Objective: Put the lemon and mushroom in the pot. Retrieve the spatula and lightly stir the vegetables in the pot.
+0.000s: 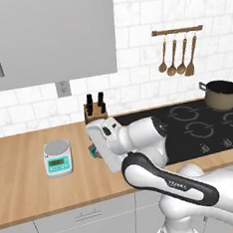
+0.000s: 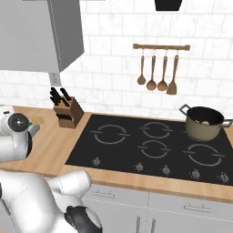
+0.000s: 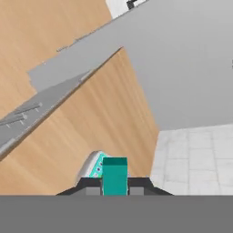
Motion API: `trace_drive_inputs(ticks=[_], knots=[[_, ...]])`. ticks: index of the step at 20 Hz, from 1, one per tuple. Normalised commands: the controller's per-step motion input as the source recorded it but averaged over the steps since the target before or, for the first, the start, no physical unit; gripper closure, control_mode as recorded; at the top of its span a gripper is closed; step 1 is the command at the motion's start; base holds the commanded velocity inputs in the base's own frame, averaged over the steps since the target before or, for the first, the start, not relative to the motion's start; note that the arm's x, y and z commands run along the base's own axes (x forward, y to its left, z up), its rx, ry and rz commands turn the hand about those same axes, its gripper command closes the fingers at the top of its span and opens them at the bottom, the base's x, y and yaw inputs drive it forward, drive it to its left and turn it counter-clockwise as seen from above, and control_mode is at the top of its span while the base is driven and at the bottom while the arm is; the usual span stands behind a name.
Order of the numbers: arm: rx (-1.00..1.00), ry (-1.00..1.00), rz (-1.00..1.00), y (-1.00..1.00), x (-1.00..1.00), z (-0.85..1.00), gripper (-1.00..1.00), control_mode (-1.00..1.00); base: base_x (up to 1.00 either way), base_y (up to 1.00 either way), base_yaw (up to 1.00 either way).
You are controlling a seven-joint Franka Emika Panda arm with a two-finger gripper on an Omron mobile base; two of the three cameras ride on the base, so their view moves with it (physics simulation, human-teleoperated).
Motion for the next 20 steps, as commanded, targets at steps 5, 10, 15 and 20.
trace_drive_inputs(ticks=[5, 10, 15, 20], knots=[[0.42, 0.46, -0.49, -0.53, -0.34, 1.0, 1.0, -1.0, 0.0, 0.0, 0.0], [0.39, 0.45, -0.5, -0.6, -0.29, 1.0, 1.0, -1.0, 0.0, 0.0, 0.0], [0.34, 0.48, -0.49, -0.87, -0.01, 0.99, 1.0, -1.0, 0.0, 0.0, 0.0], [0.25, 0.3, -0.32, -1.0, -0.02, 0.43, 1.0, -1.0, 0.0, 0.0, 0.0]])
